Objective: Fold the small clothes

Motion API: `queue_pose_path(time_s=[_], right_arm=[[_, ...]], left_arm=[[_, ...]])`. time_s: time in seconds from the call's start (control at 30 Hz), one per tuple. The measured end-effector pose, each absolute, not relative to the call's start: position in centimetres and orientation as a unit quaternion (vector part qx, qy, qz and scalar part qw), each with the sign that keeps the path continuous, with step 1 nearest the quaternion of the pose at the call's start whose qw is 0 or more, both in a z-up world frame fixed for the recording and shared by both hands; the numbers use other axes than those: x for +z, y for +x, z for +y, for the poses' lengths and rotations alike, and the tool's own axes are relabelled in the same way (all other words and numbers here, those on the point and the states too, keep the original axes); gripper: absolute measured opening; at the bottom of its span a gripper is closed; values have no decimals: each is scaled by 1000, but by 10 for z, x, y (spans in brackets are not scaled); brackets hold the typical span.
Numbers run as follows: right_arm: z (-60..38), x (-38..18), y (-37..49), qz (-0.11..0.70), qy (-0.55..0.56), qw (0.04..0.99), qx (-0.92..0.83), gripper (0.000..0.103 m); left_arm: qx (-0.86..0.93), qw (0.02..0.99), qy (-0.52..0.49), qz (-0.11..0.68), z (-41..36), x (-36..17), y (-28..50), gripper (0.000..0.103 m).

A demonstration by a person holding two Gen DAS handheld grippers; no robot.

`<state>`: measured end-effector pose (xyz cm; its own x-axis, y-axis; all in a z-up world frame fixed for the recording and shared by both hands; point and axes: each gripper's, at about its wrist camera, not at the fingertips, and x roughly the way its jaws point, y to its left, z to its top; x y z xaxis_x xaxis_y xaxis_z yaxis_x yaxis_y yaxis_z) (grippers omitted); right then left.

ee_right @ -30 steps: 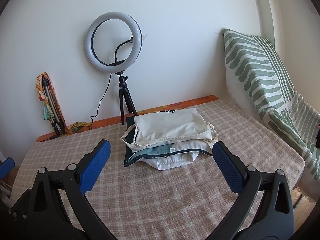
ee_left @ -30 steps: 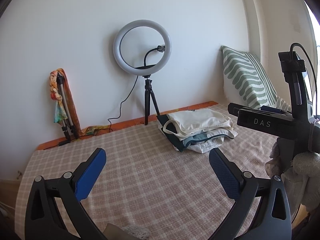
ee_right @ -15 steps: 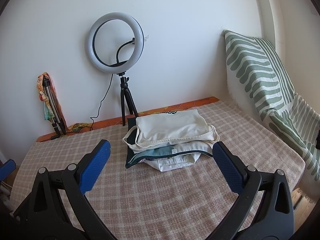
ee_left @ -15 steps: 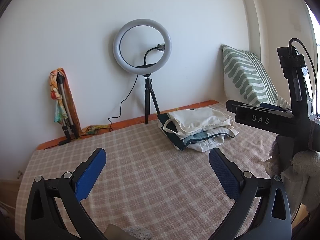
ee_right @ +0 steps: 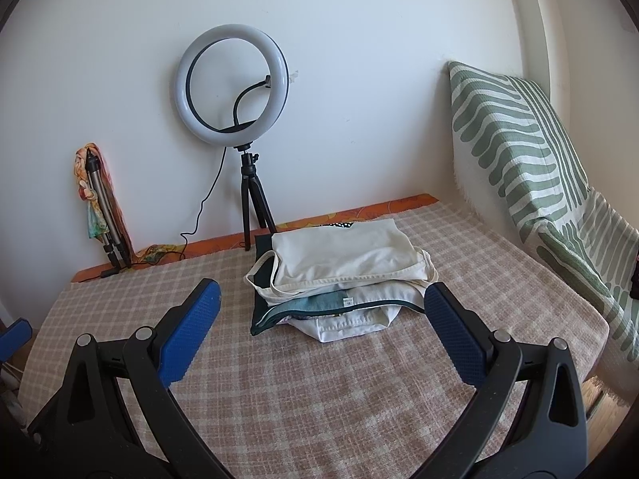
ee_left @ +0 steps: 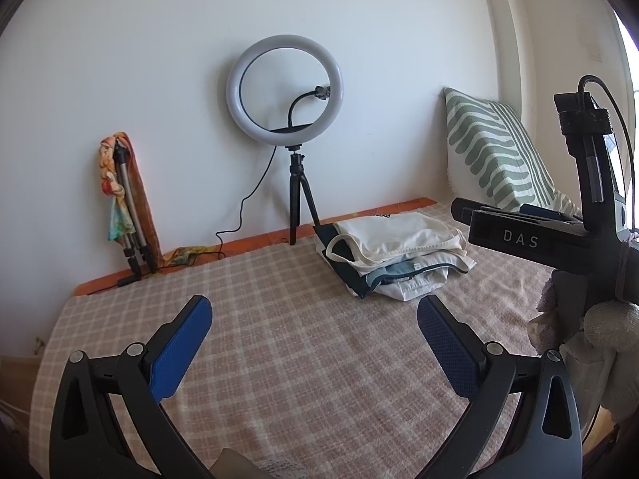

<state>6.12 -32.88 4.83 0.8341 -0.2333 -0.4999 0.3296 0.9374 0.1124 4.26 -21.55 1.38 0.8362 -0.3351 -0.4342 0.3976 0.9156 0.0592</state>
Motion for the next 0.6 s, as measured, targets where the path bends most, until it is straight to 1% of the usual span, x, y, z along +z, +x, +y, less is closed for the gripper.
queue_pose_path(time_s=[0.6], right_arm=[[-328, 48, 63, 248, 92, 953, -145, 103]], left_arm=[[-190, 955, 72, 218, -213, 12, 42, 102]])
